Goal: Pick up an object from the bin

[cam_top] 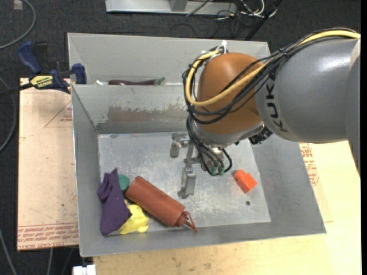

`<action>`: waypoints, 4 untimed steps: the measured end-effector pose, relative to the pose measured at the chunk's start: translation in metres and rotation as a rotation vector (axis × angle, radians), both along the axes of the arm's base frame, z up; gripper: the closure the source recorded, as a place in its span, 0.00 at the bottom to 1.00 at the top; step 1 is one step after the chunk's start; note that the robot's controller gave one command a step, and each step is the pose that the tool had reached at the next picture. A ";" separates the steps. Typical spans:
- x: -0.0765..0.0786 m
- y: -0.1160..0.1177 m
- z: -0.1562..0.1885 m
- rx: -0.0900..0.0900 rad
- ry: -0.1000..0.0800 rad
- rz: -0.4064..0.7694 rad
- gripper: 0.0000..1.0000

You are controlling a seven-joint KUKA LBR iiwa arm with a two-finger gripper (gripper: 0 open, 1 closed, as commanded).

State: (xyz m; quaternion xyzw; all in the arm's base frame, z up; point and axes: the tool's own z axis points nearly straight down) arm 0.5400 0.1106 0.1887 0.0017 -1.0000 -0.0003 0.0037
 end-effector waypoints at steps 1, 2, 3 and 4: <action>0.002 -0.001 0.005 0.001 -0.008 -0.003 0.00; -0.004 0.015 -0.042 0.001 -0.008 -0.123 0.00; -0.033 0.037 -0.059 0.000 -0.004 -0.171 0.00; -0.031 0.048 -0.055 0.002 -0.007 -0.161 0.00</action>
Offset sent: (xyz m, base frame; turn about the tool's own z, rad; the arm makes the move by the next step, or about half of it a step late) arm -0.0161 0.0383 -0.1187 0.3118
